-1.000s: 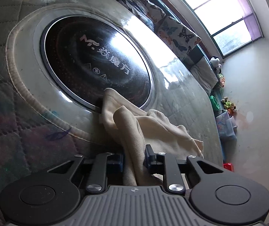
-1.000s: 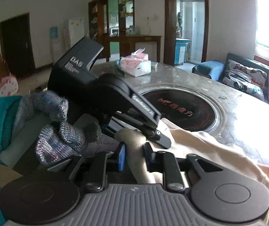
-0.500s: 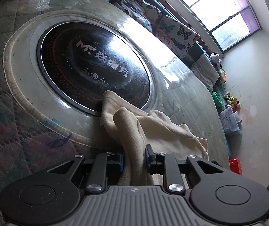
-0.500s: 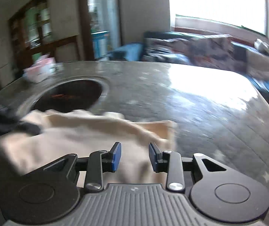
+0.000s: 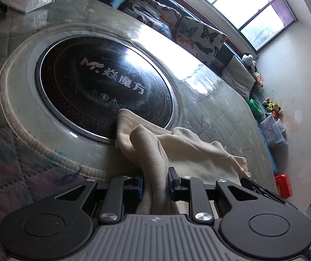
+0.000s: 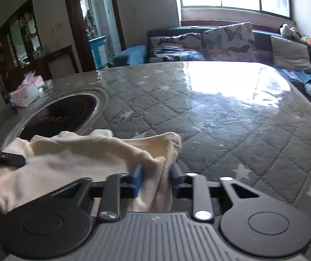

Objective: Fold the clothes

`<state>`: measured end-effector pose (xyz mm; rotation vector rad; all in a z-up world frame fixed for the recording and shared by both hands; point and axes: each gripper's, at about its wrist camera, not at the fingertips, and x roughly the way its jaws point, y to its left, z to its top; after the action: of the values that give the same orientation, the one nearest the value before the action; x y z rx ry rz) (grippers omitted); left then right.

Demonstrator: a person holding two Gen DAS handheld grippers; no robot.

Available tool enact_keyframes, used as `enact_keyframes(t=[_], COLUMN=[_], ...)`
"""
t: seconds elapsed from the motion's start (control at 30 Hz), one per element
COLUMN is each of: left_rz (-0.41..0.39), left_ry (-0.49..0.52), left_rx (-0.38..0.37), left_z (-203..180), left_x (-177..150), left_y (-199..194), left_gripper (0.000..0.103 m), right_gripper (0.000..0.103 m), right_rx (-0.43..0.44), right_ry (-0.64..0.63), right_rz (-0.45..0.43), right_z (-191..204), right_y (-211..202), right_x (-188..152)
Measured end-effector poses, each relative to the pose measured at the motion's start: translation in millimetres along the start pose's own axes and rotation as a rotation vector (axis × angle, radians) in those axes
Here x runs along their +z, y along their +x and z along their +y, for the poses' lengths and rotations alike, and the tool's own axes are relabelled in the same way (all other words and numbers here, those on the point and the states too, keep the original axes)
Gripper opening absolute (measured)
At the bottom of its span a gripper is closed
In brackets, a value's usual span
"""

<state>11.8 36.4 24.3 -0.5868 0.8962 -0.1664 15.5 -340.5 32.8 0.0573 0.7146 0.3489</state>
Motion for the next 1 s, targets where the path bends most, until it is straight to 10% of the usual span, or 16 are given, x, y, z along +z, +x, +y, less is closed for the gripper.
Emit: enact_keyframes(t=[0.33, 1.0], left_rz=[-0.026, 0.084], left_ry=[0.178, 0.401], left_rx=[-0.009, -0.155], left_z=[-51.4, -199.6], left_x=[9.5, -28.6], left_y=[2.1, 85.9], left_gripper=[0.021, 0.020], right_gripper=[0.010, 0.010], right_rx=[-0.004, -0.356], right_ry=[0.027, 0.082], right_rz=[-0.098, -0.222], right_z=[-6.0, -106.1], right_y=[-39.9, -139.0], right_x=[4.1, 3.2])
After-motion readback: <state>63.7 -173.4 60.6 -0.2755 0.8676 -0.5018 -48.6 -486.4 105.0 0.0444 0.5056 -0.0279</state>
